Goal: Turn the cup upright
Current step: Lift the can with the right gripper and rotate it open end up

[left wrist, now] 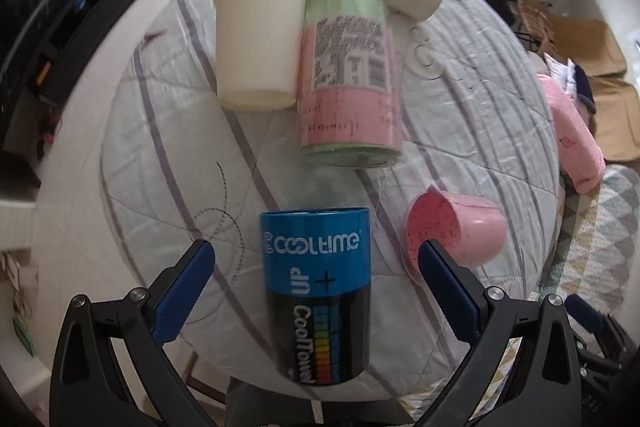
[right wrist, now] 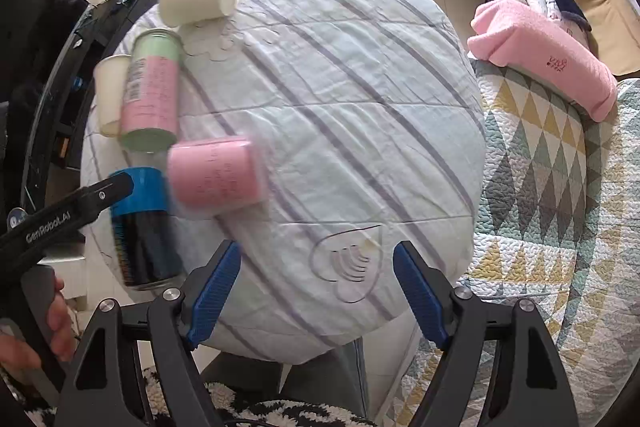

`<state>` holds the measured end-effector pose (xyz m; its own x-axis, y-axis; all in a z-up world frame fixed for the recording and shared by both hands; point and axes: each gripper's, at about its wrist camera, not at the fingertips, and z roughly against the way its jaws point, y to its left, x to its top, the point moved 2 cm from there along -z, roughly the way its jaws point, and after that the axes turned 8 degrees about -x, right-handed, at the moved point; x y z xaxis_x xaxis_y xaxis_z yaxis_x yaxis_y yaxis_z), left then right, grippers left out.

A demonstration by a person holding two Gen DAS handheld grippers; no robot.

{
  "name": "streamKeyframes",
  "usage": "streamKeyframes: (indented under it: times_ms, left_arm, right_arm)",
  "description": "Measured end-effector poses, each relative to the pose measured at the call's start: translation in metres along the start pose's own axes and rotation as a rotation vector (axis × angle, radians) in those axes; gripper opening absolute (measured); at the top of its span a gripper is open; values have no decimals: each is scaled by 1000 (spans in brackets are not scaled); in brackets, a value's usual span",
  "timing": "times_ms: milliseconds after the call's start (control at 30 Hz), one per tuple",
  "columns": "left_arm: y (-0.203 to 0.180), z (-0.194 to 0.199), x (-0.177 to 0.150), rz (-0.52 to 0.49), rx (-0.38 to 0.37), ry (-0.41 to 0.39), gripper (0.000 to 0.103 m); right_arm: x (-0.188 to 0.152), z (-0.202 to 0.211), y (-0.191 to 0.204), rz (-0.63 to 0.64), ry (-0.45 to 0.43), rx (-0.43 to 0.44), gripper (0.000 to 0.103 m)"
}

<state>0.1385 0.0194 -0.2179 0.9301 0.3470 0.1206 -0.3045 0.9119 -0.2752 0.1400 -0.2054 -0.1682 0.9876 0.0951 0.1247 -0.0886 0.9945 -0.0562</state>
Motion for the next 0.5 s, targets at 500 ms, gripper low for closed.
streamKeyframes:
  times_ms: [500]
  left_arm:
    - [8,-18,1,120,13,27,68]
  right_arm:
    - [16,-31,-27,38,54,42,80]
